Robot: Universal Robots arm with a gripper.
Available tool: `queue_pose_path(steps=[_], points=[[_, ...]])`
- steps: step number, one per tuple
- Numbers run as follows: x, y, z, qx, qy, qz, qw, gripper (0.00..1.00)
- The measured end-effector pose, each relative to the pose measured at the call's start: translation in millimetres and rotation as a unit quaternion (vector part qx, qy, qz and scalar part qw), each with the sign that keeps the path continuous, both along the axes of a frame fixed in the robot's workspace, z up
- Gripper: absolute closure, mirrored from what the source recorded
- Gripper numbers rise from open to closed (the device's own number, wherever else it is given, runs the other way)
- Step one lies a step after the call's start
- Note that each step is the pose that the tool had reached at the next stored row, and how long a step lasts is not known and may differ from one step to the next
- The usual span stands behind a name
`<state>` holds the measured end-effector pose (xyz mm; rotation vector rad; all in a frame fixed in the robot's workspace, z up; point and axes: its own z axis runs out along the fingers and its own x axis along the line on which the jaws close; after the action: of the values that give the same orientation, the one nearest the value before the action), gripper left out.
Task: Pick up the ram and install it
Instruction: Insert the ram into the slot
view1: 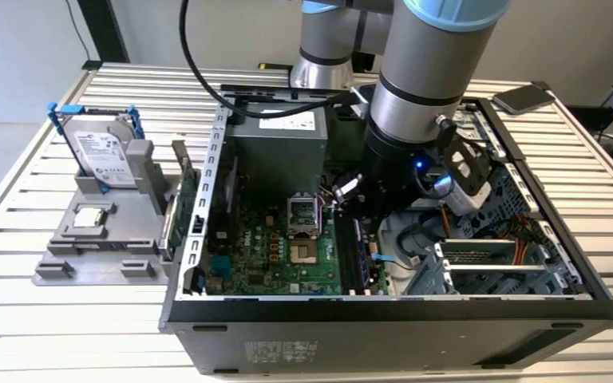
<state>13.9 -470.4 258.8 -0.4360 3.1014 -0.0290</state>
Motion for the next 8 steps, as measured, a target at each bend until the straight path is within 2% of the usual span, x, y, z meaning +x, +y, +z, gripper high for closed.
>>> queue_pose_path(steps=[4,8], points=[[0.0,0.0,0.0,0.0000,0.0000,0.025,0.99968,1.00],[0.0,0.0,0.0,0.0000,0.0000,0.050,0.99873,1.00]])
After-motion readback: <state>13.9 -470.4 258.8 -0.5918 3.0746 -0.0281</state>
